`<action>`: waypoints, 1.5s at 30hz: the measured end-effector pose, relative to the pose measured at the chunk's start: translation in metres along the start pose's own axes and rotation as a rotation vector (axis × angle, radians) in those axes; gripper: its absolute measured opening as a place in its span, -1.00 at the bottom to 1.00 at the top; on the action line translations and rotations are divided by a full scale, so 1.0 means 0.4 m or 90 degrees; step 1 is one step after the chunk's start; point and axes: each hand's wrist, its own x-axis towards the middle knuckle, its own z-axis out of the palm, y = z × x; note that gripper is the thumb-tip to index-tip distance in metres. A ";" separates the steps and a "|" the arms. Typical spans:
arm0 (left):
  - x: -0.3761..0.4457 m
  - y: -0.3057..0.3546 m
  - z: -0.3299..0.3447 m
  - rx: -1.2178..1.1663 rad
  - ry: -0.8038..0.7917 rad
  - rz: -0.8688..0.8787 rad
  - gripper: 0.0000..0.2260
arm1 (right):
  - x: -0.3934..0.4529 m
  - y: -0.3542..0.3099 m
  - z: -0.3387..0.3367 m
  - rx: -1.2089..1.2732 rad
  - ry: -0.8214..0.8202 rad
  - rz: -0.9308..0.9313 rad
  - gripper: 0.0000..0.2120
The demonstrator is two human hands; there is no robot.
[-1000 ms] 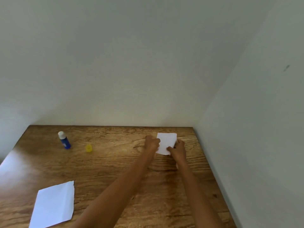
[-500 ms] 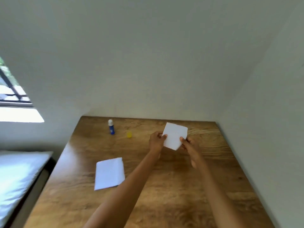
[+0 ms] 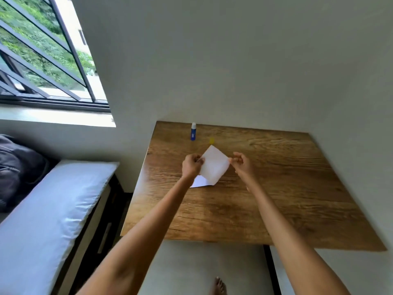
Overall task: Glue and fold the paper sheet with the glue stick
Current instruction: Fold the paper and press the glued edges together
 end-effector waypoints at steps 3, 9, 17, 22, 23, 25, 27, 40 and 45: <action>0.001 -0.005 -0.064 -0.036 0.040 -0.018 -0.78 | -0.010 -0.038 0.026 -0.036 -0.033 0.012 -0.57; -0.009 -0.012 -0.113 -0.148 0.027 -0.106 -0.78 | -0.012 -0.057 0.098 -0.022 -0.106 0.086 -0.73; -0.012 -0.038 -0.138 -0.137 -0.051 -0.116 -0.77 | 0.021 -0.034 0.112 0.044 -0.103 0.138 -0.86; 0.010 -0.100 -0.171 0.295 0.131 0.056 -0.86 | 0.048 0.003 0.105 0.076 -0.170 0.218 -0.77; 0.013 -0.116 -0.175 0.354 0.131 0.069 -0.84 | 0.050 0.009 0.107 0.100 -0.183 0.235 -0.78; 0.017 -0.144 -0.174 0.446 0.097 0.088 -0.76 | 0.051 0.018 0.115 0.167 -0.208 0.260 -0.81; 0.014 -0.161 -0.172 0.490 0.050 0.103 -0.69 | 0.051 0.021 0.122 0.220 -0.239 0.275 -0.86; -0.013 -0.093 -0.172 0.023 -0.033 -0.004 -0.76 | 0.056 0.007 0.158 0.216 -0.247 0.256 -0.77; -0.004 -0.088 -0.162 0.062 -0.002 -0.024 -0.80 | 0.055 0.000 0.144 0.129 -0.188 0.231 -0.79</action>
